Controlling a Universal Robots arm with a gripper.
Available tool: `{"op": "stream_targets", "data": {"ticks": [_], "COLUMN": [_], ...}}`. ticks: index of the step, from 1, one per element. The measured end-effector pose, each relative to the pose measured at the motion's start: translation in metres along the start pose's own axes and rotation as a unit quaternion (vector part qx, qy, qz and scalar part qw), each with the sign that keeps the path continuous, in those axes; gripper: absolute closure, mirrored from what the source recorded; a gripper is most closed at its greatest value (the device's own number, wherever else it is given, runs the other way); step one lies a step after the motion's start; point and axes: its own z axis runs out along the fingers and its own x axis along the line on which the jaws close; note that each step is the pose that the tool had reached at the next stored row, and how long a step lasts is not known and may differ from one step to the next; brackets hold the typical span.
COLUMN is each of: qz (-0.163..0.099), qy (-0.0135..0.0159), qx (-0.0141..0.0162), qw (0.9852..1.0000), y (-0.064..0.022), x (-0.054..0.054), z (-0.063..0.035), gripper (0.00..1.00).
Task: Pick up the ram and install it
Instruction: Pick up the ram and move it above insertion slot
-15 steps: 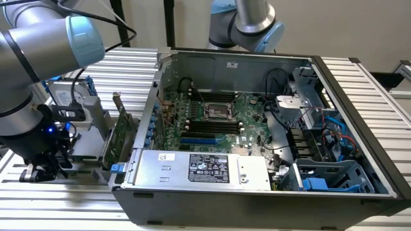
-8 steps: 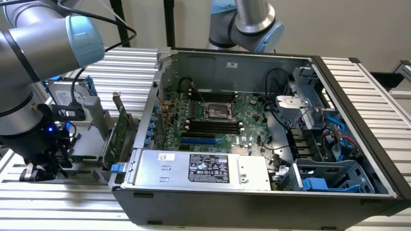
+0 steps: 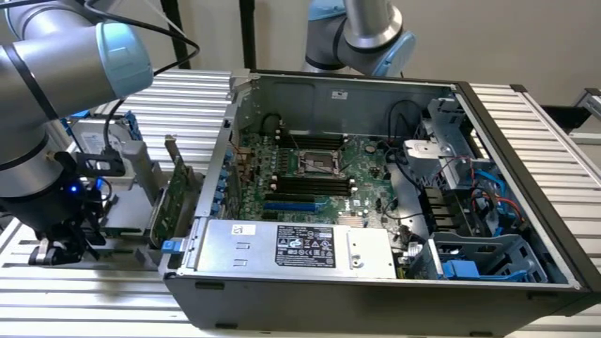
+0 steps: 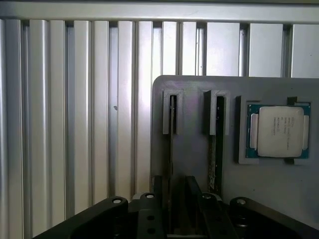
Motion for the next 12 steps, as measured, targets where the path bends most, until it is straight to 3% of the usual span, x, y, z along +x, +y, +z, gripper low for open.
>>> {"op": "stream_targets", "data": {"ticks": [1,12], "qz": [0.000,0.000], "qy": [0.0000,0.0000], "qx": [0.0000,0.0000], "qw": [1.0000,1.0000], "y": [0.0000,0.0000], "x": [0.0000,0.0000], "z": [0.0000,0.0000], "gripper": [1.00,1.00]}}
